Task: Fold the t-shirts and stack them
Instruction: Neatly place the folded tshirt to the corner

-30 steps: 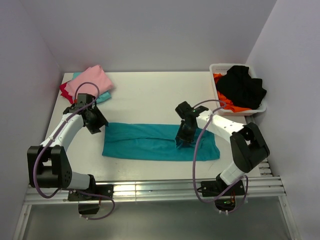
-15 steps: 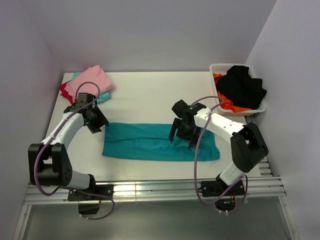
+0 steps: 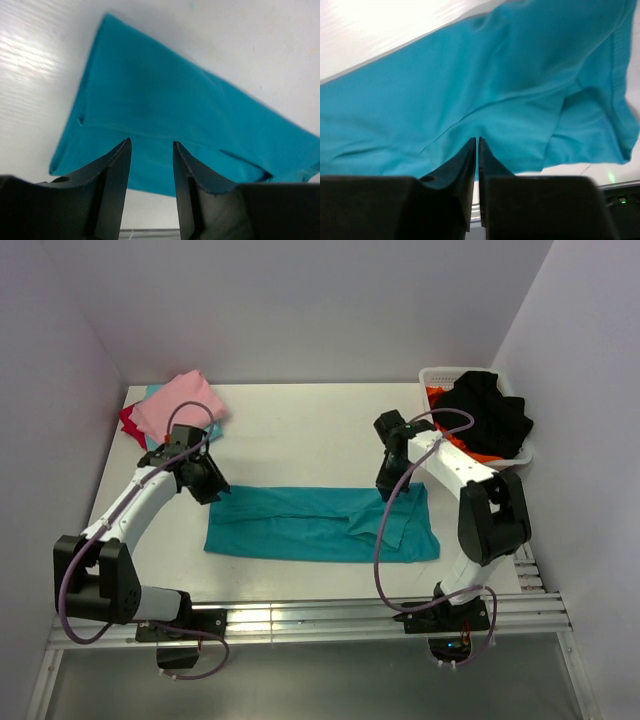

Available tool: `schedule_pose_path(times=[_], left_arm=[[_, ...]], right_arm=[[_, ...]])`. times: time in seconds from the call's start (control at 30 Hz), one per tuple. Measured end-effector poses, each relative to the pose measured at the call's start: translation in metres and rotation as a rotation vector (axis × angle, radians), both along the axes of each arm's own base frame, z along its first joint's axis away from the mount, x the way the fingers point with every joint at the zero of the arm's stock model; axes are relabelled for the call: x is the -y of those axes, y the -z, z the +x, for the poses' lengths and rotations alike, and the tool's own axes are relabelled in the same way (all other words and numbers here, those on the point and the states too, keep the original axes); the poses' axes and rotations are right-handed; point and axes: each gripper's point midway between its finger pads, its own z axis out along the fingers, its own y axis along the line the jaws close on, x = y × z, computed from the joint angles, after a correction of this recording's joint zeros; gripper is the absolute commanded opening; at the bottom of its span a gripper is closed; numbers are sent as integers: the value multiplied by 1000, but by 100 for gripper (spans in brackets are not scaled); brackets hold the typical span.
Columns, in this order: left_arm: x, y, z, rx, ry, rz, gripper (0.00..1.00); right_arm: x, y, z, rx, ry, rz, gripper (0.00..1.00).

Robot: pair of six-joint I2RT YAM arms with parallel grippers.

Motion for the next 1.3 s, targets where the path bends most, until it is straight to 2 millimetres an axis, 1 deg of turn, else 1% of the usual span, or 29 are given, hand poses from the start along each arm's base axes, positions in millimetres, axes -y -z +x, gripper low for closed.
schedule_pose_path(times=[0.03, 0.07, 0.17, 0.2, 0.3, 0.33, 0.43, 0.5, 0.53, 0.6, 0.63, 0.7, 0.77, 0.83, 0.9, 0.97, 1.03, 1.07, 1.17, 1.2, 1.3], left_arm=[[6, 2, -3, -5, 11, -3, 37], [12, 4, -8, -15, 26, -4, 36], [23, 14, -19, -48, 59, -2, 34], [24, 17, -20, -57, 63, 3, 27], [23, 27, -15, -82, 60, 22, 17], [23, 32, -13, -98, 60, 30, 11], [24, 53, -1, -160, 67, 54, 6], [26, 66, 8, -191, 73, 63, 6], [27, 72, 11, -205, 75, 66, 3], [28, 82, 17, -229, 81, 73, 2], [28, 86, 18, -240, 83, 76, 1], [28, 92, 19, -258, 87, 79, 0], [29, 92, 21, -262, 93, 80, 0], [29, 93, 20, -263, 95, 81, 0], [29, 93, 20, -256, 95, 79, 0], [29, 93, 15, -246, 96, 76, 0], [30, 93, 2, -250, 98, 75, 0], [31, 94, -8, -259, 105, 77, 0], [38, 94, -38, -294, 126, 82, 0], [38, 94, -48, -307, 126, 83, 0], [53, 93, -82, -360, 177, 79, 0]], right_arm=[[6, 8, 0, -23, 6, -11, 1], [10, 16, -2, -47, 7, -24, 0], [16, 29, -12, -97, 4, -40, 0], [17, 31, -16, -107, 4, -41, 0], [21, 37, -31, -135, 4, -45, 0], [23, 39, -37, -146, 4, -48, 0], [27, 43, -49, -165, 7, -54, 0], [28, 46, -53, -177, 8, -58, 0], [28, 48, -54, -180, 8, -58, 0], [28, 51, -54, -185, 9, -60, 0], [28, 54, -52, -186, 10, -61, 0], [27, 62, -50, -206, 12, -67, 0], [25, 72, -44, -233, 11, -76, 0], [22, 75, -38, -282, 3, -88, 0], [17, 75, -24, -299, -5, -93, 0], [8, 75, -1, -305, -17, -84, 0], [-3, 75, 24, -297, -26, -67, 0], [-9, 74, 38, -289, -28, -55, 0], [-36, 72, 90, -233, -24, 14, 0], [-47, 71, 112, -194, -23, 45, 0], [-92, 66, 184, -33, -9, 205, 0]])
